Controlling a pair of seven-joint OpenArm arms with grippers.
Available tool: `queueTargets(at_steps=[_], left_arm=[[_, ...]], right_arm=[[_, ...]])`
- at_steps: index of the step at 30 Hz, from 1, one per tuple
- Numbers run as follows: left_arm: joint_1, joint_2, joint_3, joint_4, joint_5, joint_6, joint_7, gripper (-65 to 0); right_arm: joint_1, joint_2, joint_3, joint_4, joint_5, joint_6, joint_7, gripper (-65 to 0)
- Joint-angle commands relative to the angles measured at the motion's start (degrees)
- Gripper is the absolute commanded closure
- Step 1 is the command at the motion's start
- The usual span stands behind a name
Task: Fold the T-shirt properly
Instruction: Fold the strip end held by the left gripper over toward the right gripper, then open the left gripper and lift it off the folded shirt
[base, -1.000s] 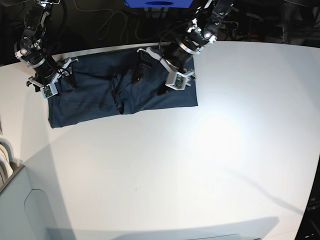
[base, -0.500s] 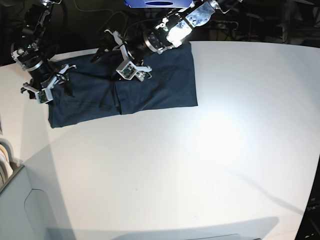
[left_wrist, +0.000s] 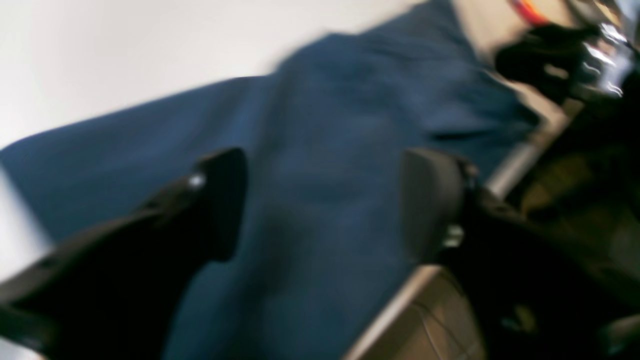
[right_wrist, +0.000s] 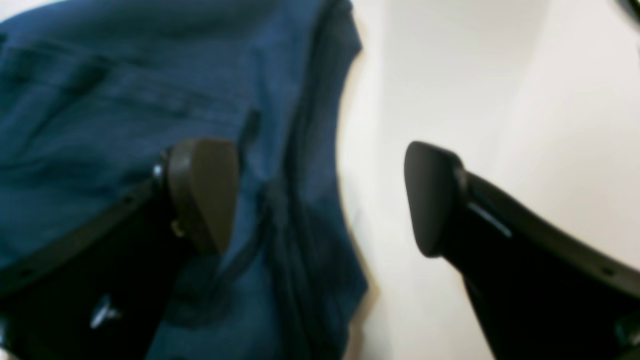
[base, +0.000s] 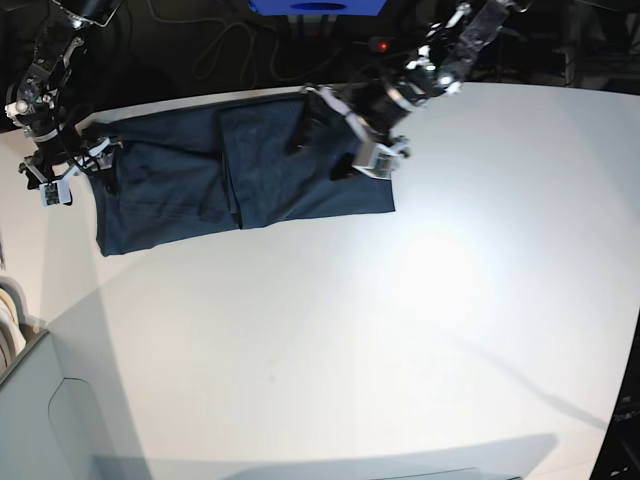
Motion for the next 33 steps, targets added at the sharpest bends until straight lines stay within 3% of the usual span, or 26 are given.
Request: queueTargets(at_steps=[1, 3, 5, 8, 17, 20, 27, 33], left_arm=[[1.22, -1.04, -2.73, 1.42, -1.13, -0.4, -1.42, -34.5], [3.6, -1.48, -8.18, 1.42, -2.36, -0.4, -1.42, -26.1], [6.14, -1.22, -13.28, 1.42, -2.8, -0.4, -1.42, -22.1], [8.78, -0.69, -18.9, 1.42, -2.8, -0.4, -1.42, -23.1], [10.45, 6.61, -29.1, -2.28, -2.8, -0.4, -1.07, -19.0], [10.01, 6.87, -29.45, -4.83, -2.8, -0.4, -1.07, -16.2], [9.57, 6.96, -29.45, -8.52, -2.8, -0.4, -1.33, -16.0], [7.11, 9.33, -29.28, -10.98, -2.8, -0.4, -1.07, -16.0]], right_arm=[[0.25, 0.77, 0.18, 0.17, 1.01, 0.59, 1.51, -49.8], [0.25, 0.6, 0.18, -0.54, 1.1, 0.59, 1.51, -49.8], [0.25, 0.51, 0.1, -1.24, 1.1, 0.59, 1.68, -49.8], [0.17, 0.42, -0.08, -1.33, 1.1, 0.59, 1.68, -49.9], [1.75, 0.42, -0.26, -6.87, 1.1, 0.68, 1.42, -49.1], [1.75, 0.42, -0.26, -8.71, 1.1, 0.68, 1.51, -39.7], [1.48, 0.33, -0.26, -9.77, 1.1, 0.68, 1.42, 0.0], [1.22, -0.46, -0.7, -7.39, 1.1, 2.57, 1.6, -0.1]])
